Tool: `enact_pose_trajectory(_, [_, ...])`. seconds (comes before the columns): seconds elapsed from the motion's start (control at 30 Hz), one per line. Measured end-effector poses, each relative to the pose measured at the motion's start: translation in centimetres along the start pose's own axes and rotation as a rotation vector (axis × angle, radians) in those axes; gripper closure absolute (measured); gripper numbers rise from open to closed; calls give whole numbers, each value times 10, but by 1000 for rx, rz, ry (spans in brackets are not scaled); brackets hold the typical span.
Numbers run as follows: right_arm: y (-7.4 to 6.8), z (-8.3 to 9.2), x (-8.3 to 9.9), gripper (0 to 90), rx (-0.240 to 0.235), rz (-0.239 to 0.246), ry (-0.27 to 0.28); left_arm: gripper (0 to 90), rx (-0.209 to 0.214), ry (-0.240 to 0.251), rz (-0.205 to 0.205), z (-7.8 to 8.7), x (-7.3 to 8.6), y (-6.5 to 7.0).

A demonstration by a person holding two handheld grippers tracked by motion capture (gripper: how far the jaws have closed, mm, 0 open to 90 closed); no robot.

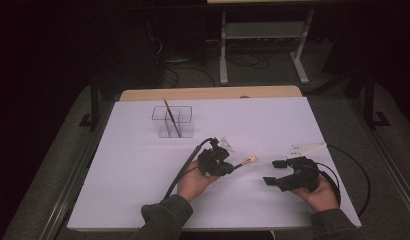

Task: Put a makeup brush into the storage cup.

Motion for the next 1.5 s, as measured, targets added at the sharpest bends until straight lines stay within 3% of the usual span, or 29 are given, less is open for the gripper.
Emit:
enact_pose_trajectory(0.13, [-10, -5, -10, 259, -18, 15, -2, 837, -5, 8, -10, 15, 11, -6])
enact_pose_trajectory(0.43, [-34, -29, -27, 254, -87, 32, -20, 837, -14, 45, 13, 47, 41, -14])
enact_pose_trajectory(0.47, [-36, -31, -28, 254, -92, 35, -26, 837, -14, 39, -1, 51, 45, -15])
enact_pose_trajectory(0.73, [-56, -50, -46, 254, -154, 52, -36, 838, -9, 104, 10, 77, 62, -14])
enact_pose_trajectory(0.97, [-73, -65, -58, 250, -210, 67, -47, 838, -10, 154, 10, 94, 69, -13])
enact_pose_trajectory(1.1, [-80, -69, -65, 251, -240, 68, -39, 838, 13, 194, 0, 103, 69, -9])
enact_pose_trajectory(1.5, [-95, -70, -92, 265, -313, 97, -18, 838, 37, 252, -26, 118, 70, -2])
Point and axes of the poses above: each handheld gripper's, and its own axes: z roughly backward along the jaws, x roughly out of its underside, y roughly to its right, the point moved 10 cm from there along -z, roughly forward along the jaws, and after that the axes turned 5 degrees about x, right-handed, at the moved point
